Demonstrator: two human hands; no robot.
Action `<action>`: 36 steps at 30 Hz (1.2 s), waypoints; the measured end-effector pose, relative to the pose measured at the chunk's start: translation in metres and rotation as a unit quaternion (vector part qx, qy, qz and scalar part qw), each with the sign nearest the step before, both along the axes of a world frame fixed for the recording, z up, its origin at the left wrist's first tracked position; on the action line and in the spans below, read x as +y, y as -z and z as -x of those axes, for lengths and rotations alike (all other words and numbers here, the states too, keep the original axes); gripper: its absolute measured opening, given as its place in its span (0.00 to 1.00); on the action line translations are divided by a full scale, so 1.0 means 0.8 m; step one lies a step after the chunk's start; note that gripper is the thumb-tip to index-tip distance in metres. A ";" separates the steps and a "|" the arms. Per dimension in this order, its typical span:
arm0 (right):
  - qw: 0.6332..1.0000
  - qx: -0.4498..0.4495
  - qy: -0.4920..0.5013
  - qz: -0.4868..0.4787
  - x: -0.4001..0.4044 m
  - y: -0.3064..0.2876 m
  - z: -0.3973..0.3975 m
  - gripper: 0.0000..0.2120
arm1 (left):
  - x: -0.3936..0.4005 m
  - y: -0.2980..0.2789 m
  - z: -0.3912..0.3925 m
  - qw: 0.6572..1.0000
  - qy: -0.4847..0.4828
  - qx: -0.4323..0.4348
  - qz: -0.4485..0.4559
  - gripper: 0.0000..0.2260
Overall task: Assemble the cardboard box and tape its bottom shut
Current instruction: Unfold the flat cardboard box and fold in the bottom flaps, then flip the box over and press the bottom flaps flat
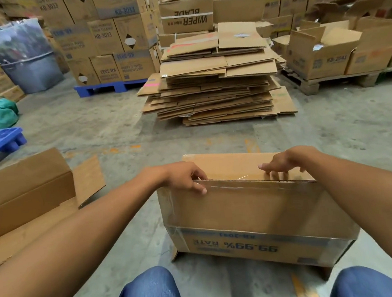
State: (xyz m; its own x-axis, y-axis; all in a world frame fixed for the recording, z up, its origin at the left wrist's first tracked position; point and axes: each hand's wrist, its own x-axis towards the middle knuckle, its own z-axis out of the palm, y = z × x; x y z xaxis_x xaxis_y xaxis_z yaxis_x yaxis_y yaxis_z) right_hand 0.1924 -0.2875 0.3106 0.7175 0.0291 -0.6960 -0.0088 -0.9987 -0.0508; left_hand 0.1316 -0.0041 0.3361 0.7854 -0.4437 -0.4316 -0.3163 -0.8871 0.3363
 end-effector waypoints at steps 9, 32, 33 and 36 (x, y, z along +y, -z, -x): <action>0.997 -0.035 0.068 -0.029 -0.031 -0.007 0.004 0.36 | 0.001 0.074 -0.026 0.981 -0.076 -0.176 -0.002 0.21; 0.925 -0.372 0.039 -0.061 -0.096 0.167 0.051 0.28 | 0.023 0.224 -0.009 0.942 -0.253 -0.208 0.070 0.28; 0.926 -0.370 0.037 -0.059 -0.095 0.166 0.051 0.28 | 0.021 0.225 0.000 0.940 -0.256 -0.216 0.064 0.28; 0.927 -0.368 0.039 -0.056 -0.090 0.160 0.055 0.28 | 0.013 0.219 0.025 0.934 -0.274 -0.221 0.055 0.29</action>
